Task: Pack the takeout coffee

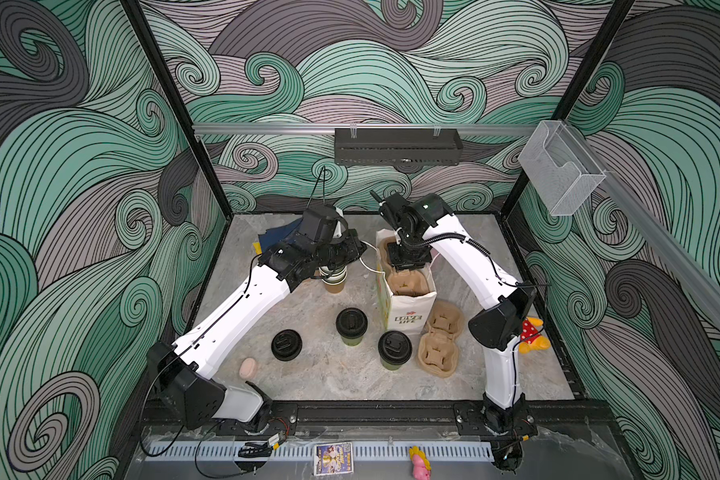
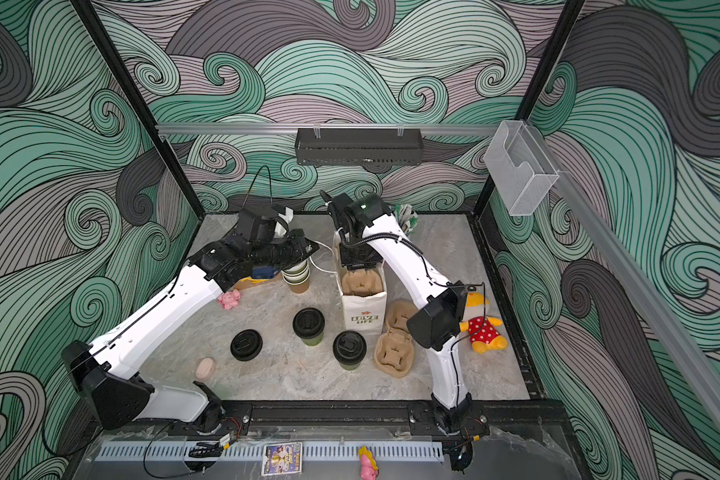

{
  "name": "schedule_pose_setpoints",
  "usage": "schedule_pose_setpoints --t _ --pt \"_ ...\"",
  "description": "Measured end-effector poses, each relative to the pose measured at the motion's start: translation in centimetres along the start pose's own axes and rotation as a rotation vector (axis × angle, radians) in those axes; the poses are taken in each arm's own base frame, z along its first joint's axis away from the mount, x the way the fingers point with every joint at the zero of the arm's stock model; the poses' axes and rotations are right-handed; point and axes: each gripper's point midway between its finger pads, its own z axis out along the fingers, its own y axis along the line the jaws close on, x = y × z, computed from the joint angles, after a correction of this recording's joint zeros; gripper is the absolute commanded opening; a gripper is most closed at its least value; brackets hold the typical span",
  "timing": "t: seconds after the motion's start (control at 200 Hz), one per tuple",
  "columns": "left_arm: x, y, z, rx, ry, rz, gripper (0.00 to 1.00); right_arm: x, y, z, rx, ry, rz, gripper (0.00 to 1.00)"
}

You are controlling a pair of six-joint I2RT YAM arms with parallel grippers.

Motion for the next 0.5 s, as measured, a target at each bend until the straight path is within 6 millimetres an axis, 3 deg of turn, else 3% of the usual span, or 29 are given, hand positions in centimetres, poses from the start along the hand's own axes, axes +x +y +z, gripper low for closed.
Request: schedule_pose_setpoints --t 0.28,0.5 --pt "-0.1 -0.1 0.0 0.006 -0.004 0.001 0.00 1.1 -0.2 1.8 0.021 0.066 -0.004 0.34" --pt "-0.3 -0.4 0.0 0.014 -0.012 0.004 0.00 0.7 0.3 3.0 0.014 0.073 -0.005 0.47"
